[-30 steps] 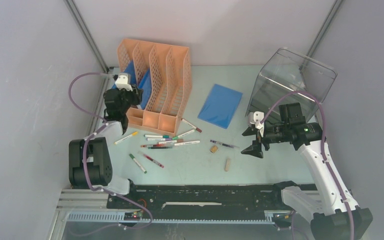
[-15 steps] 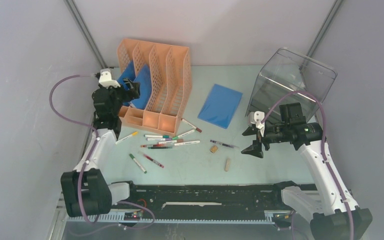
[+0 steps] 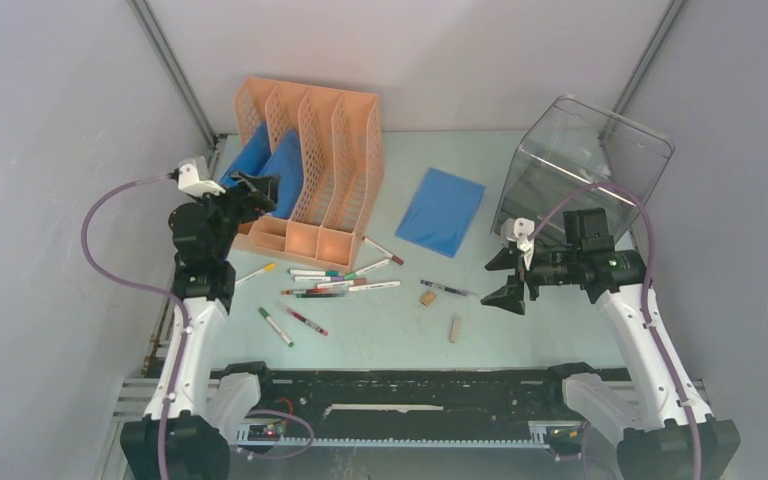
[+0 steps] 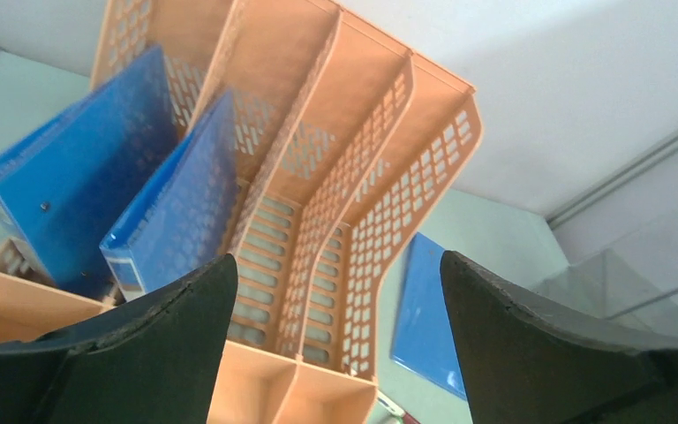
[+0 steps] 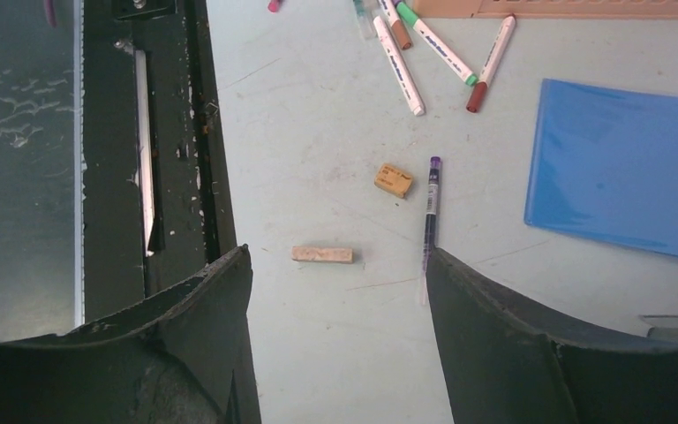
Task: Organize the desk
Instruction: Place the folder in the storage box.
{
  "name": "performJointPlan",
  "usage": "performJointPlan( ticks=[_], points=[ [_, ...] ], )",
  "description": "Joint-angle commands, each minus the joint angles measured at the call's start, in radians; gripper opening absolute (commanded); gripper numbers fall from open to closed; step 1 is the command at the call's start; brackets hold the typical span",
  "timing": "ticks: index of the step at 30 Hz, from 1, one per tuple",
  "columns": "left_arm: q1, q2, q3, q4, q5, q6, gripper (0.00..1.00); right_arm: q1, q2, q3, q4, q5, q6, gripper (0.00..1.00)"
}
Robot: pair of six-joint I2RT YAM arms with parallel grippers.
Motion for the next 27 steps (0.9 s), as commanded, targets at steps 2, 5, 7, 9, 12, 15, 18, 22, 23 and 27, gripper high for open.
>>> performJointPlan(
  ticks=[2,5,7,9,12,15,18,22,23,27],
  points=[
    [0.01,-0.073,-0.038,-0.064,0.127,-0.097,0.92,-0.011,-0.02,-0.027,0.109,-0.031,0.112,0.8],
    [0.008,-0.096,-0.053,-0.119,0.173,-0.099,0.97,-0.009,0.002,-0.028,0.136,-0.009,0.149,0.79],
    [0.008,-0.104,-0.054,-0.181,0.179,-0.076,1.0,0.006,0.016,-0.027,0.178,0.029,0.205,0.79],
    [0.01,-0.104,-0.054,-0.249,0.187,-0.048,1.0,0.038,0.021,-0.025,0.225,0.099,0.258,0.78],
    [0.009,-0.107,-0.054,-0.339,0.202,0.02,1.0,0.129,0.043,-0.004,0.272,0.272,0.308,0.78],
    [0.009,-0.131,-0.049,-0.398,0.213,0.038,1.0,0.211,0.087,0.02,0.364,0.497,0.406,0.77],
    [0.01,-0.168,-0.065,-0.38,0.224,0.023,1.0,0.281,0.151,0.032,0.493,0.714,0.516,0.76],
    [0.009,-0.2,-0.079,-0.361,0.235,0.01,1.0,0.343,0.273,0.078,0.628,0.932,0.604,0.74],
    [0.01,-0.203,-0.079,-0.359,0.239,0.008,1.0,0.351,0.305,0.097,0.653,0.976,0.629,0.73],
    [0.009,-0.207,-0.082,-0.352,0.261,-0.009,1.0,0.369,0.452,0.213,0.686,1.116,0.738,0.67]
  ],
)
